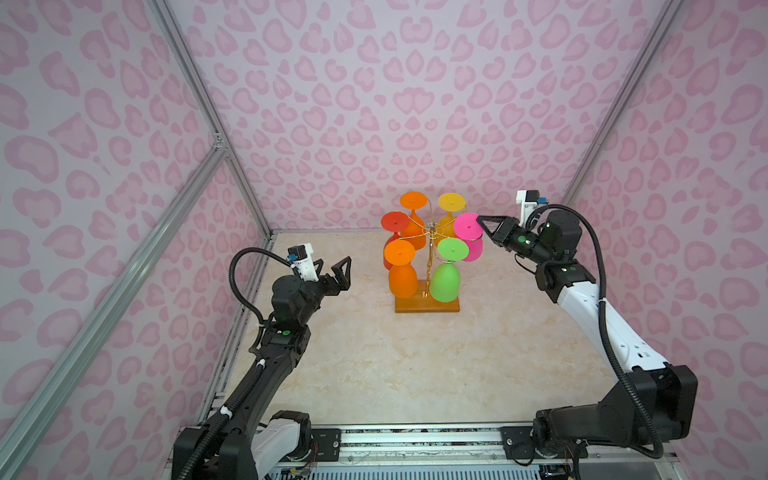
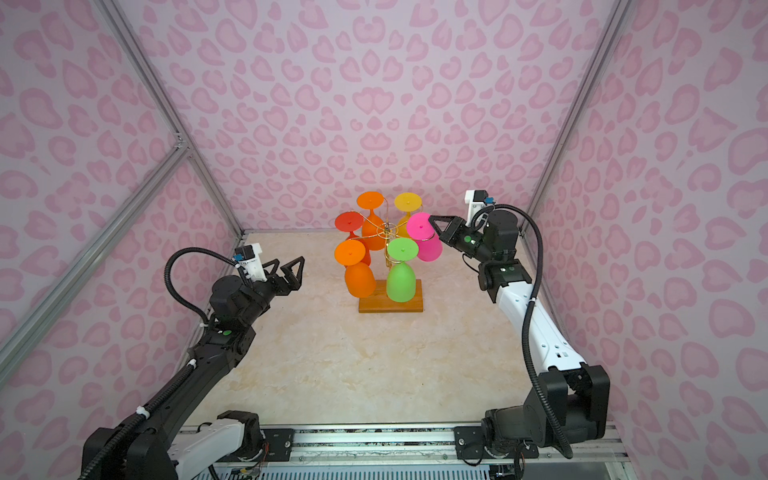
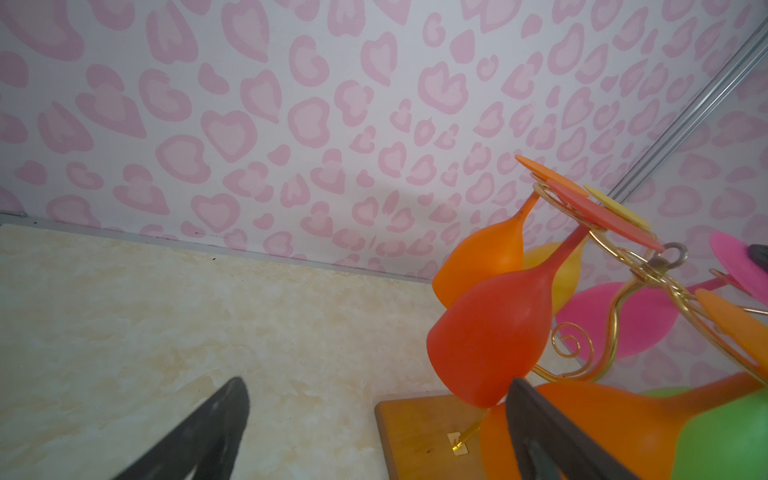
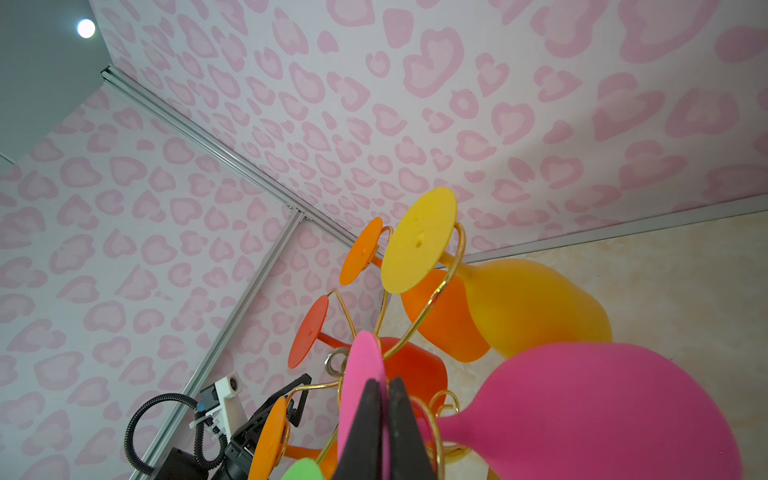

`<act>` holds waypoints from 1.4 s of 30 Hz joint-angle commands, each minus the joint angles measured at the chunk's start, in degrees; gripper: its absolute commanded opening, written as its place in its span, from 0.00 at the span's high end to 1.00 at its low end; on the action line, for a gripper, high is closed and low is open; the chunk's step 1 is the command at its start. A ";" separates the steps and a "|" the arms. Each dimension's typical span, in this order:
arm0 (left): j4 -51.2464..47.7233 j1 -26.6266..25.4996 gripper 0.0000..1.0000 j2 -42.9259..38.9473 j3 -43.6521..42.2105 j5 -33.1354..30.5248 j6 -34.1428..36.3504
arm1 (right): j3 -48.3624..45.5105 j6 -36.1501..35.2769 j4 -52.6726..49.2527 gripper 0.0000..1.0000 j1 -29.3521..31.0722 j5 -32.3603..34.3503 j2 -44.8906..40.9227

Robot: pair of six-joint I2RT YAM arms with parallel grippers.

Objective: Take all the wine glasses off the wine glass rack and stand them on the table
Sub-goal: 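Close the right gripper on the magenta glass's foot on the rack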

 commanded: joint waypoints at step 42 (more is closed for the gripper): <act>0.27 0.02 0.02 1.04 0.47 -0.16 -0.05 | -9.24 14.80 15.09 1.00 -1.38 -6.91 -5.05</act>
